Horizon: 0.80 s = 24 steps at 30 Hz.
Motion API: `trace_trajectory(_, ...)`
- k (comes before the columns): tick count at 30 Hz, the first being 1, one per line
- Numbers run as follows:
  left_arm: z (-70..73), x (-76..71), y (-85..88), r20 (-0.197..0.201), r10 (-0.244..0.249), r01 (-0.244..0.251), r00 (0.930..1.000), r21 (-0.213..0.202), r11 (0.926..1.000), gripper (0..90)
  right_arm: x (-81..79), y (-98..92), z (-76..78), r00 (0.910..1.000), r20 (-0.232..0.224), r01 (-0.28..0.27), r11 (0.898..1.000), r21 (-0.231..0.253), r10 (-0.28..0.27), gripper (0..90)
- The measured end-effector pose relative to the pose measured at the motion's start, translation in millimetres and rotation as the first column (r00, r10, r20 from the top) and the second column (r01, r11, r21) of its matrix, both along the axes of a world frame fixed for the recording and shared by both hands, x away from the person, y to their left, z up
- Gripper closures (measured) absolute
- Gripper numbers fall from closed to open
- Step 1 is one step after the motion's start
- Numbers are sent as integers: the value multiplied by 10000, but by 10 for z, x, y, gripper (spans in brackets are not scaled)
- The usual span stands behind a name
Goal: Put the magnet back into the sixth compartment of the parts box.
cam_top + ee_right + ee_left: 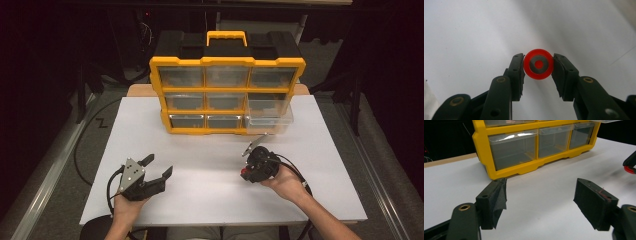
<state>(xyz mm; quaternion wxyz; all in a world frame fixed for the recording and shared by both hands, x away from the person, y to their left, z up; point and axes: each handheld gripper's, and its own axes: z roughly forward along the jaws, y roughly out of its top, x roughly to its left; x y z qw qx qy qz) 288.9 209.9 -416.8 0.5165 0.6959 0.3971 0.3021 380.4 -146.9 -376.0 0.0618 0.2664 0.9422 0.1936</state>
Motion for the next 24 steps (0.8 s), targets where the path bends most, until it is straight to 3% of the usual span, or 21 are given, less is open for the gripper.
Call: trace_trajectory(24, -2, 2, -3, -6, -22, 22, 10000, 38, 10000, 266, 0, -233, 247, 9989, 179, 428, 9978, 513, -438, 643)
